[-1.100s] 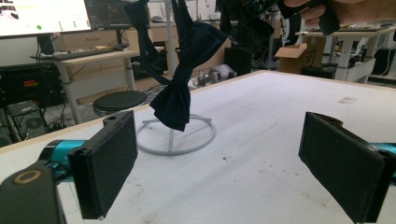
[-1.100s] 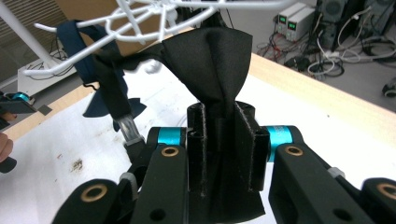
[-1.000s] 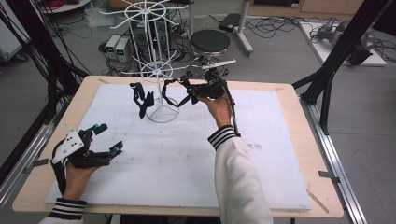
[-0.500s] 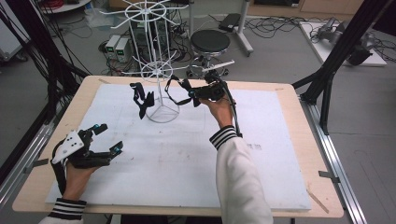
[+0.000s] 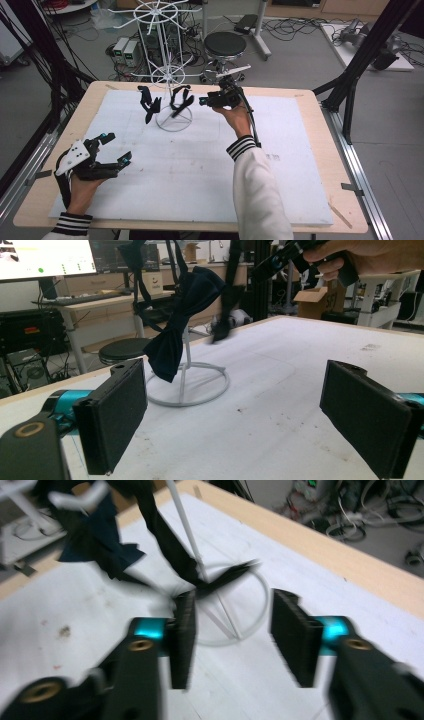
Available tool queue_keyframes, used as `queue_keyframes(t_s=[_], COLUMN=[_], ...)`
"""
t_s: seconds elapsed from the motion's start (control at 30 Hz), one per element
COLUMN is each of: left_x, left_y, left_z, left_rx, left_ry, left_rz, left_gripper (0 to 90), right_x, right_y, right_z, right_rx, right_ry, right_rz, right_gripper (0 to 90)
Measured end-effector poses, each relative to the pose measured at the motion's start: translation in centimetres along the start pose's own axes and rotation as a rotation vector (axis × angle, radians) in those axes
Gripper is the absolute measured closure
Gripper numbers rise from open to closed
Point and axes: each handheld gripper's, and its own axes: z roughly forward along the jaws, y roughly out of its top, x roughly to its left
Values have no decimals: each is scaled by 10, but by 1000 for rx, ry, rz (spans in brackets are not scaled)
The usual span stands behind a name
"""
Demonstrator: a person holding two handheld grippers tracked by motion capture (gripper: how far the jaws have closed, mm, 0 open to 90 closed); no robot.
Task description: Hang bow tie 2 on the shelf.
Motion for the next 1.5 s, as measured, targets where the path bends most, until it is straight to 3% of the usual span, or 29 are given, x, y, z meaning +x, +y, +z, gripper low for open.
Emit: queue_keyframes(t_s=[0.1, 0.13, 0.23, 0.3, 0.33, 0.43, 0.5, 1.0, 1.2, 1.5], left_x=[0, 0, 0, 0, 0, 0, -1, -7, -10, -15], left_y=[0, 0, 0, 0, 0, 0, 0, -6, -9, -16], left_z=[0, 0, 0, 0, 0, 0, 0, 0, -2, -5], left_rx=[1, 0, 1, 1, -1, 0, -1, -11, -22, -38], left_ry=[1, 0, 1, 2, 2, 4, 5, 17, 19, 33], left_rz=[1, 1, 2, 2, 2, -1, 1, 2, -3, 8], left_gripper=[121, 121, 121, 121, 121, 121, 121, 120, 121, 121], right_x=[2, 3, 6, 9, 11, 12, 15, 29, 32, 39], right_y=[0, 0, -2, -5, -9, -14, -20, -90, -127, -175], right_z=[-5, -6, -15, -21, -26, -35, -43, -110, -127, -138], right_rx=[-11, -3, 8, -21, -60, -48, -98, -295, -356, -431], right_ry=[-32, -31, -23, -28, -31, -37, -59, -121, -168, -233], right_rz=[-28, -36, -80, -95, -118, -134, -166, -186, -180, -227], right_gripper=[145, 102, 91, 14, 13, 13, 14, 14, 14, 14])
